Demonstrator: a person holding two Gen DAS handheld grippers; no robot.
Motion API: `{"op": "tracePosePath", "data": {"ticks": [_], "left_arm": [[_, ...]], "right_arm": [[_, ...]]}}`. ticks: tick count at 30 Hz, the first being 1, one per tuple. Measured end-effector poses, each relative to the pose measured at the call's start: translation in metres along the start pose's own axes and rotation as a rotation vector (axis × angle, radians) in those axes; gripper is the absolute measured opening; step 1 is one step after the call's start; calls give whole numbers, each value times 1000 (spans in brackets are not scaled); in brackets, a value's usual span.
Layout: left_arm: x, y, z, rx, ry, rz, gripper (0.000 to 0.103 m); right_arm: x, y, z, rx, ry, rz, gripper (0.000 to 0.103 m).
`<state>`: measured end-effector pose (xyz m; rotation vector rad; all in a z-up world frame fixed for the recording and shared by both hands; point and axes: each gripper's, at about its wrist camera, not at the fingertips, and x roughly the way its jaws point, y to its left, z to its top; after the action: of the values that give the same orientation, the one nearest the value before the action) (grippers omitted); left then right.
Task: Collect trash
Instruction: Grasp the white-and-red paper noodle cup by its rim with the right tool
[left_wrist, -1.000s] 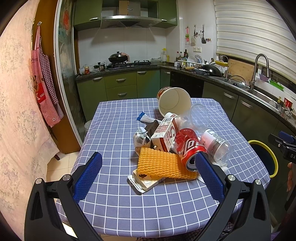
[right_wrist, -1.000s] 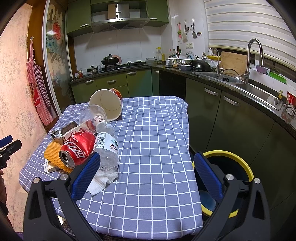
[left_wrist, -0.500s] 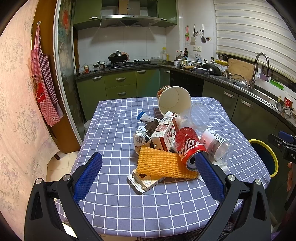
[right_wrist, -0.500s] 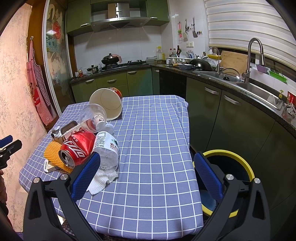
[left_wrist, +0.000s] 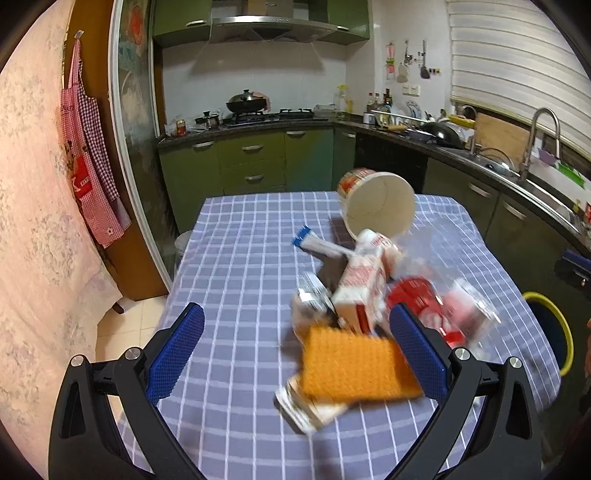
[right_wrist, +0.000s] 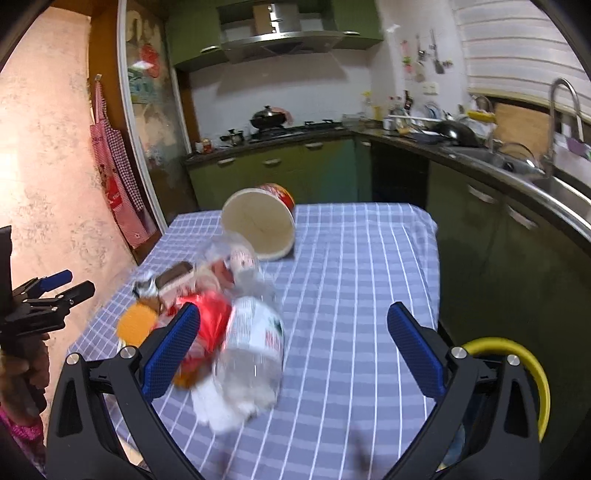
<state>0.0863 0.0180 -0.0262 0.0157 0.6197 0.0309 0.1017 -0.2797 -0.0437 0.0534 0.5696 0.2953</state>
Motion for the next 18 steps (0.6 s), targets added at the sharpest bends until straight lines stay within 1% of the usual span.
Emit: {"op": "tracePosePath", "data": {"ticks": [2, 3, 5, 7, 8, 9, 12, 16, 18], "left_arm": [[9, 5, 11, 0, -14, 20, 99], [12, 8, 16, -3, -20, 24, 99], [18, 13, 25, -14, -33, 19, 99], [24, 15, 31, -17, -38, 18, 99], [27, 15, 33, -16, -38, 19, 99], [30, 14, 34, -13, -36, 20, 99], [43, 13, 38, -3, -22, 12, 99], [66, 12, 47, 8, -11, 0, 99], [74, 10, 52, 12, -19, -3, 99]], "right_arm": [[18, -1, 18, -27, -10, 7, 96], [34, -1, 30, -44, -6, 1, 96], [63, -2, 46, -69, 15, 7, 96], [103, -4, 60, -91, 52, 11, 95], [116, -4, 63, -95, 70, 16, 88], [135, -4, 66, -101, 103, 23, 78], [182, -6, 70, -121, 160, 27, 67], [215, -9, 74, -112, 196, 32, 59], [230, -9, 79, -120, 205, 25, 51]]}}
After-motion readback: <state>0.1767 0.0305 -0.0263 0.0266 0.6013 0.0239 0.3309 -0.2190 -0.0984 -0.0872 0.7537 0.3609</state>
